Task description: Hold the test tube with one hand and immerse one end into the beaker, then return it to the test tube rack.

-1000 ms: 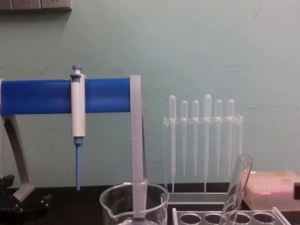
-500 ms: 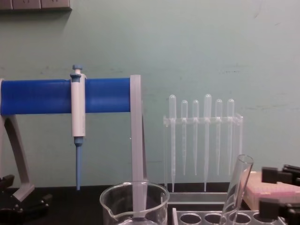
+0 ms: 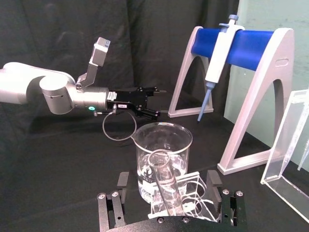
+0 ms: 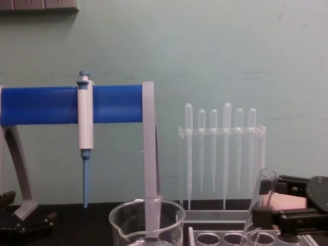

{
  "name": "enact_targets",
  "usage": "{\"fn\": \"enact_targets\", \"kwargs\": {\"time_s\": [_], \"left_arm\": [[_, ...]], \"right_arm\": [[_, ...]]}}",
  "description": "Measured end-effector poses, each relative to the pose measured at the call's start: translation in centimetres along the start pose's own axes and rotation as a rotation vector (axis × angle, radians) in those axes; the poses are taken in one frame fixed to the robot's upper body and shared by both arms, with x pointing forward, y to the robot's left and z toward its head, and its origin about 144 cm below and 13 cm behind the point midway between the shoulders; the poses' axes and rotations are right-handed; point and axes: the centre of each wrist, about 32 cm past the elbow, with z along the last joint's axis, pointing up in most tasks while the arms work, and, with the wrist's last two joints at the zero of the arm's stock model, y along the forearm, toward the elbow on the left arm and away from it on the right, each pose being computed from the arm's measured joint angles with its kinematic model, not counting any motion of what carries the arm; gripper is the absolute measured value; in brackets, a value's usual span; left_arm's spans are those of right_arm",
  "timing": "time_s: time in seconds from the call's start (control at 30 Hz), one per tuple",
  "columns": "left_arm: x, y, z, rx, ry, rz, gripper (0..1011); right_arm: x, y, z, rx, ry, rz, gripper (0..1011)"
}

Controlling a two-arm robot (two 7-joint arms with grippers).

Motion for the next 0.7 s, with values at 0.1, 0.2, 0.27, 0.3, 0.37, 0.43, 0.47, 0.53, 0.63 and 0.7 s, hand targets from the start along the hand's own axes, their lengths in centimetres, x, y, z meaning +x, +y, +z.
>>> {"fn": "enact_targets", "kwargs": {"time_s": [0.1, 0.2, 0.27, 0.3, 0.37, 0.43, 0.47, 0.53, 0.63, 0.7], "left_arm": [[0.0, 0.0, 0.0, 0.0, 0.0, 0.0, 1000], [0.0, 0.0, 0.0, 0.0, 0.0, 0.0, 1000], [0.0, 0.0, 0.0, 0.0, 0.0, 0.0, 1000], [0.0, 0.0, 0.0, 0.0, 0.0, 0.0, 1000], [0.0, 0.0, 0.0, 0.0, 0.0, 0.0, 1000], [0.0, 0.0, 0.0, 0.0, 0.0, 0.0, 1000], [0.0, 0.0, 0.0, 0.0, 0.0, 0.0, 1000], [0.0, 0.0, 0.0, 0.0, 0.0, 0.0, 1000], [0.0, 0.0, 0.0, 0.0, 0.0, 0.0, 1000], [0.0, 0.0, 0.0, 0.0, 0.0, 0.0, 1000]], "right_arm": [[0.3, 0.5, 0.1, -0.003, -0.001, 0.007, 1002], [0.6, 0.9, 0.2, -0.007, -0.001, 0.012, 1002], [0.7, 1.3, 0.1, -0.009, -0.001, 0.016, 1003], [0.7, 1.3, 0.1, -0.009, -0.001, 0.017, 1002], [0.8, 1.6, 0.1, -0.011, 0.0, 0.02, 1003], [0.8, 1.6, 0.0, -0.012, -0.001, 0.02, 1003], [0.8, 1.6, 0.0, -0.012, -0.001, 0.02, 1002], [0.8, 1.6, 0.1, -0.012, -0.001, 0.02, 1003], [0.8, 1.6, 0.1, -0.012, -0.001, 0.019, 1003], [0.8, 1.5, 0.1, -0.012, -0.001, 0.019, 995]]}}
